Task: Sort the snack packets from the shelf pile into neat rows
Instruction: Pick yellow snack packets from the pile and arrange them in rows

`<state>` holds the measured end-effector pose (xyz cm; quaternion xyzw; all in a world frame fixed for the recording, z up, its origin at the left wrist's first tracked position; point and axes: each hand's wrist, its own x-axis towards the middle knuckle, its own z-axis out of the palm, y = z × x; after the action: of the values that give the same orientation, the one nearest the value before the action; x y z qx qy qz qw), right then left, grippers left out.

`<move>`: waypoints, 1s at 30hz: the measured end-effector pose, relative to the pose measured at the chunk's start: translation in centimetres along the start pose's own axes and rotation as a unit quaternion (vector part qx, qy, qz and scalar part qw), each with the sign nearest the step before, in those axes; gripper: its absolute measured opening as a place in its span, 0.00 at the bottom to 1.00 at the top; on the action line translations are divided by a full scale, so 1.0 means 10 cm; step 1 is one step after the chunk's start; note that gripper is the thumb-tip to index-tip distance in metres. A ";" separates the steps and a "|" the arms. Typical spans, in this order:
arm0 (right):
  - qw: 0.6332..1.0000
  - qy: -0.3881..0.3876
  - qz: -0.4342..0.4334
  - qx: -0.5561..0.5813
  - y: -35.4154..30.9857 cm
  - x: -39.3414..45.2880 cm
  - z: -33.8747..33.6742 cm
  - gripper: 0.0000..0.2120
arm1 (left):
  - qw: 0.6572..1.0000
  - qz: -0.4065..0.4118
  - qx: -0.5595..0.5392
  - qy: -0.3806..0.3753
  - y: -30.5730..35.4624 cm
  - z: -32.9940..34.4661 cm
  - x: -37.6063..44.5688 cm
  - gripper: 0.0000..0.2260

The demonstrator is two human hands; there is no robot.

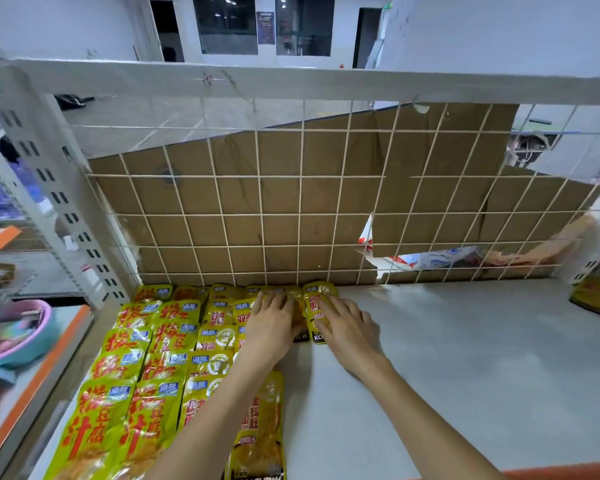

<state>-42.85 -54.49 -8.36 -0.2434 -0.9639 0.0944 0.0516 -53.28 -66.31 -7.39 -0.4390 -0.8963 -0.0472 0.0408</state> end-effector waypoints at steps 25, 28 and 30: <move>0.997 0.007 0.081 -0.014 -0.06 -0.59 -0.56 0.23 | 0.996 0.018 -0.084 0.028 0.09 -0.34 -0.08 0.18; 0.994 0.018 0.101 -0.030 0.07 -1.08 -0.69 0.24 | 0.982 0.127 -0.077 0.120 0.23 -0.39 -0.38 0.14; 0.993 0.032 0.113 -0.030 0.15 -1.45 -0.74 0.23 | 0.969 0.178 -0.075 0.153 0.39 -0.41 -0.64 0.16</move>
<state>-28.35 -58.95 -2.23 -0.3554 -0.9304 0.0626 0.0643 -46.15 -69.42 -3.89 -0.5805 -0.7809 -0.1732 0.1523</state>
